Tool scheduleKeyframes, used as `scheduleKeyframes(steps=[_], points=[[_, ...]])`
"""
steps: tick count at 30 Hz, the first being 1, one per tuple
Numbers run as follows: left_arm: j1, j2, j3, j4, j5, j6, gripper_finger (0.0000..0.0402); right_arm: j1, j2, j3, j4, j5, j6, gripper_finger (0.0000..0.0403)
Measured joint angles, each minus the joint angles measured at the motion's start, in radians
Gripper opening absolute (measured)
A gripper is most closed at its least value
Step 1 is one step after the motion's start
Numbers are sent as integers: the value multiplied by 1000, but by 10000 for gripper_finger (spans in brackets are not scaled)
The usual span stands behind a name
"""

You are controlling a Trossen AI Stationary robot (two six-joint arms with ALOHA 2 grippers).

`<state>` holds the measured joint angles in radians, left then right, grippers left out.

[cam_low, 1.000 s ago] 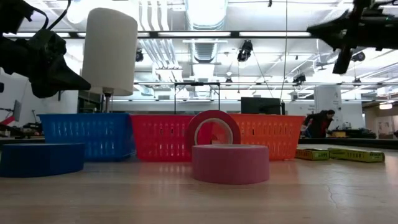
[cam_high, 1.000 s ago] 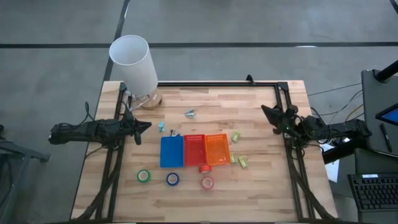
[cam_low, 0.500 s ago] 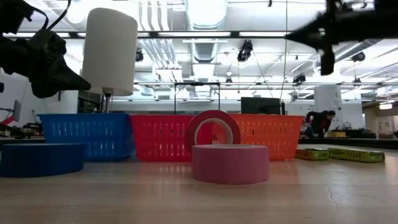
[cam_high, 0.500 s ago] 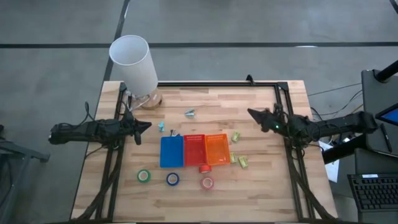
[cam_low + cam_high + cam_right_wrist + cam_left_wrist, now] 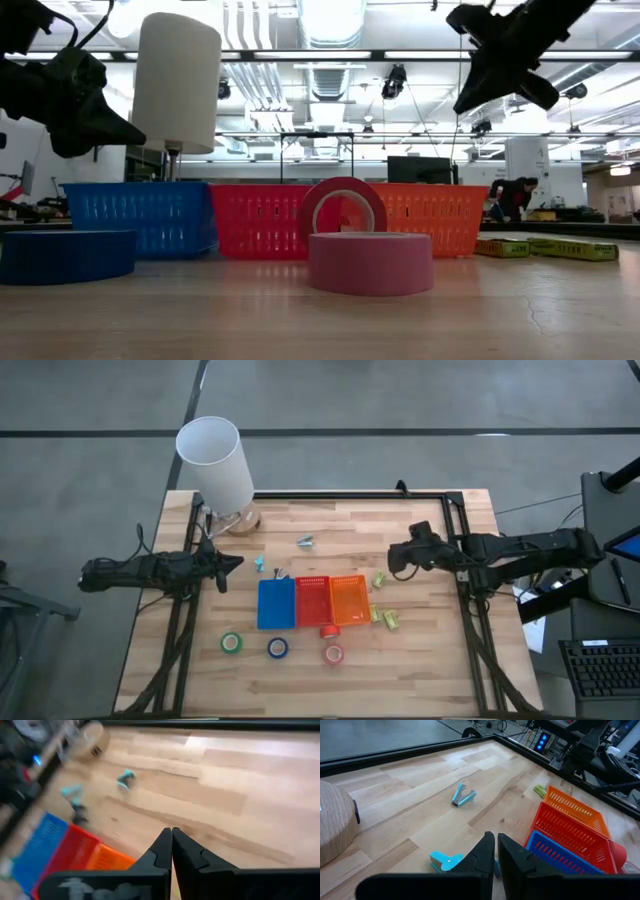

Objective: Pick and place Stapler, Stapler remover, tape
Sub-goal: Put the top green staple box into the red bin

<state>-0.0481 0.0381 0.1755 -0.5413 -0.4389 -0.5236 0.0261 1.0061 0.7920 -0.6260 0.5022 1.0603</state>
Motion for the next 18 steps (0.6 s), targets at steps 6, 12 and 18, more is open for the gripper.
scheduleKeyframes(steps=[6, 12, 18], points=[[0, 0, 0, 0, 0, 0, 26, -117, 121, 62, -97, -289, 24, 12], [0, 0, 0, -1, 0, 0, 26, -165, 226, 79, -102, -485, -162, 75], [0, 0, 0, -1, 0, 0, 26, -161, 318, 84, -110, -503, -348, 189]])
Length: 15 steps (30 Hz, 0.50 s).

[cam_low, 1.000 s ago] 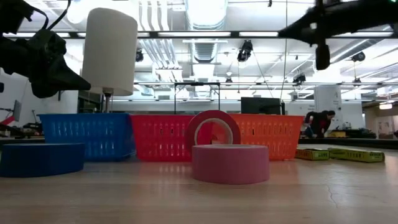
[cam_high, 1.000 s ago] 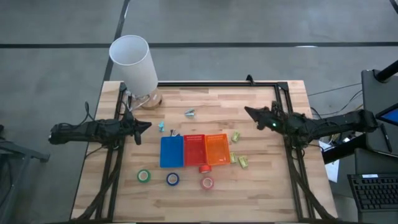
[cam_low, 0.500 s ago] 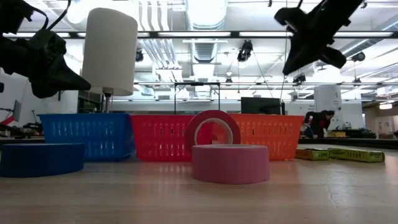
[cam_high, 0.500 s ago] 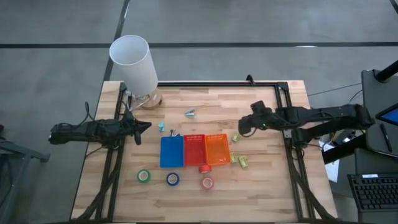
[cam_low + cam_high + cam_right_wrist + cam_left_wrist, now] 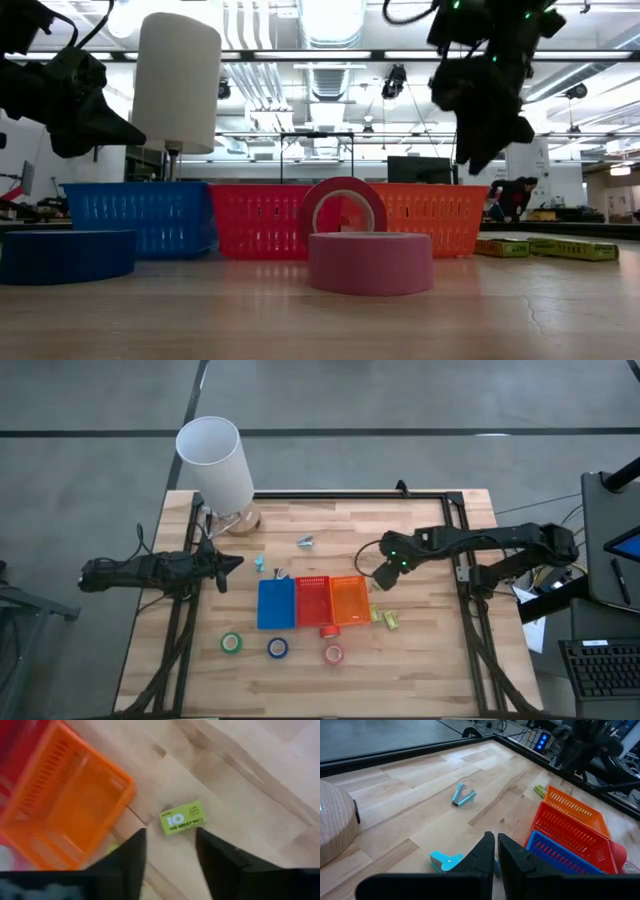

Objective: Pick and place Stapler, Stapler remover, tape
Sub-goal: Put the top green staple box into the red bin

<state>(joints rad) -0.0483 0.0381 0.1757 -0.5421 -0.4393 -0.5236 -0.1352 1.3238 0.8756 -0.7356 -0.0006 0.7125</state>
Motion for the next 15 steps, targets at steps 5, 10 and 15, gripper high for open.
scheduleKeyframes(steps=[5, 10, 15], points=[[0, 0, 0, 0, 0, 0, 26, 5, 81, -12, -32, 2, -134, 272], [0, 0, 0, -1, 0, 0, 26, 48, 154, -14, -4, 60, -349, 315], [0, 0, 0, 0, 0, 0, 26, 64, 218, -14, 21, 45, -380, 328]])
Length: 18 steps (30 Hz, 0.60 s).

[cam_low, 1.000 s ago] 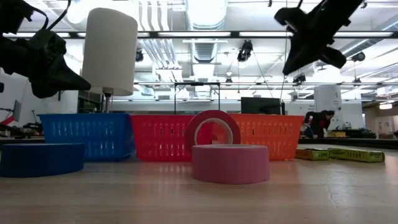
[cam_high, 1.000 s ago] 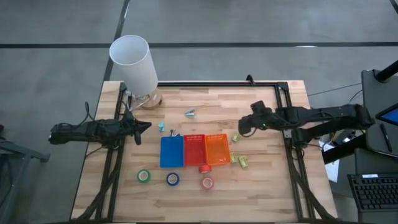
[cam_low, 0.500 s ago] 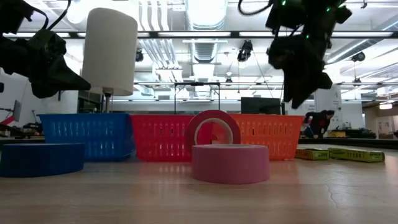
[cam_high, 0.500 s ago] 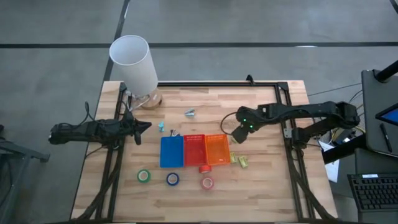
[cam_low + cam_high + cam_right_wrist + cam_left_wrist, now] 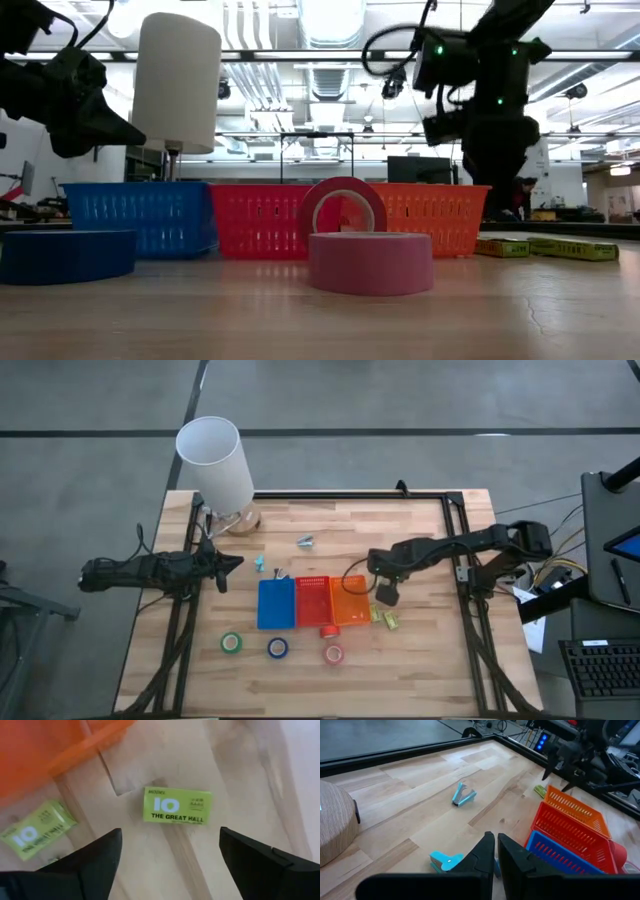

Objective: Pick and place Stapler, Stapler remover, tape
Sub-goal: Put the top green staple box into the red bin

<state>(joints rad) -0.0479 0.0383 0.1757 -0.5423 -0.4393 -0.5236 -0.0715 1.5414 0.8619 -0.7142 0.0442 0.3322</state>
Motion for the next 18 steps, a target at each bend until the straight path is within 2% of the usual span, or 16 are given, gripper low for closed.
scheduleKeyframes(steps=[10, 18], points=[[0, 0, 0, -1, 0, 0, 26, 0, 51, -1, 50, 10, 11, 335], [0, 0, 0, -6, 0, 0, 26, 1, 61, -1, 74, 70, 1, 350]])
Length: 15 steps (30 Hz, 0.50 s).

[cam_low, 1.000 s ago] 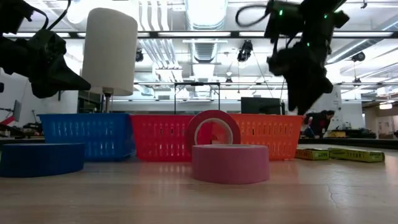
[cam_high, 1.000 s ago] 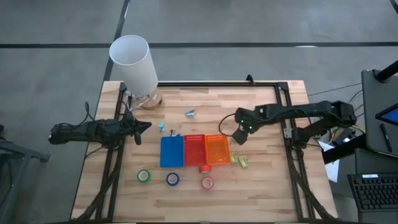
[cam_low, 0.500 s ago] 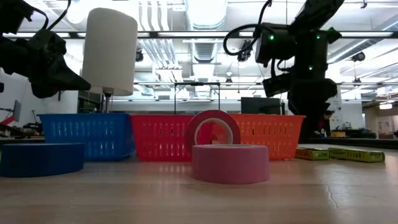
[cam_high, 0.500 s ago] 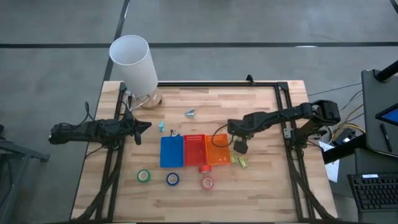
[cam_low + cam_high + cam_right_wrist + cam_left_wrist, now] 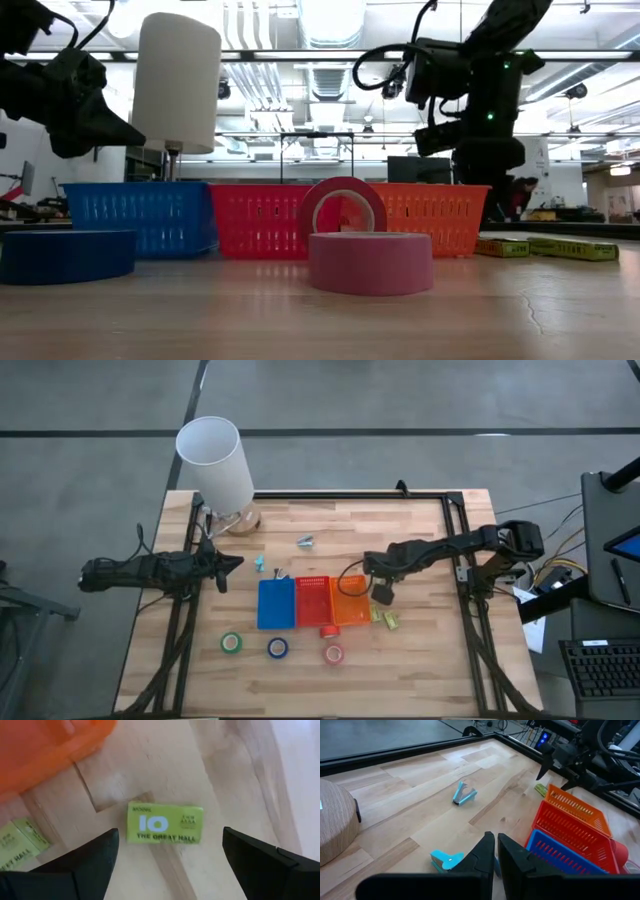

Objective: Pick and place Stapler, Stapler remover, tape
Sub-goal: Put the top green staple box into the red bin

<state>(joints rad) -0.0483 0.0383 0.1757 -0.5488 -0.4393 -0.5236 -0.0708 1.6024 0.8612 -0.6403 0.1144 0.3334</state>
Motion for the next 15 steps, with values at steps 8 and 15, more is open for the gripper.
scheduleKeyframes(steps=[8, 15], points=[[0, 0, 0, -2, 0, 0, 26, 1, 77, 5, 25, -10, 12, 340], [0, 0, 0, -2, 0, 0, 26, 1, 76, 2, 39, -16, 8, 300]])
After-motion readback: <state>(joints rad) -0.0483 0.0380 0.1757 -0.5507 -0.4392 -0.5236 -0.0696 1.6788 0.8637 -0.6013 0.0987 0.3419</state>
